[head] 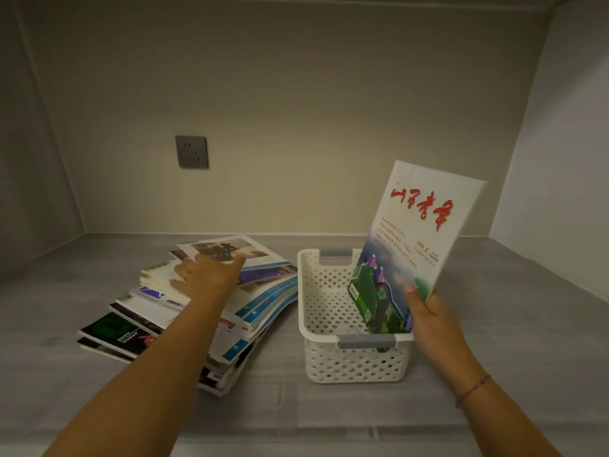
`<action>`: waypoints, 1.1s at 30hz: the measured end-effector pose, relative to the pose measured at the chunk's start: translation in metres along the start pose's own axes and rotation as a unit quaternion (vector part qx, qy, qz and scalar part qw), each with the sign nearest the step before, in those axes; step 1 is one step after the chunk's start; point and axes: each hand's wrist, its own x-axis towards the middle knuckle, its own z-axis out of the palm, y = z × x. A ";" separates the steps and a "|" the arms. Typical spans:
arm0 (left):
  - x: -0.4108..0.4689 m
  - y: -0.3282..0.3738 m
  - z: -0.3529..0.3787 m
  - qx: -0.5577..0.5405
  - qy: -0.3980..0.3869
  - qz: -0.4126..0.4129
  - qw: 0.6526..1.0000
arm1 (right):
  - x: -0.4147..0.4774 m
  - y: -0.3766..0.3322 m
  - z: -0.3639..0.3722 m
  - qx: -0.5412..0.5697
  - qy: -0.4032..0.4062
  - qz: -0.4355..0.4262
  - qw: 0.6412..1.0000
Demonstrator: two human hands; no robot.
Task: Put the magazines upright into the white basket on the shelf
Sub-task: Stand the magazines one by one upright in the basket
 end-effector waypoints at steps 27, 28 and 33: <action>-0.066 -0.069 -0.031 -0.164 -0.036 0.109 0.980 | -0.002 -0.007 -0.002 -0.035 -0.008 -0.006 0.999; -0.057 -0.061 -0.032 -0.180 -0.032 0.052 0.982 | -0.002 -0.008 -0.001 -0.036 -0.008 -0.006 0.999; -0.032 -0.042 -0.025 -0.087 -0.042 -0.043 0.994 | -0.001 -0.009 -0.001 -0.030 -0.009 -0.003 1.000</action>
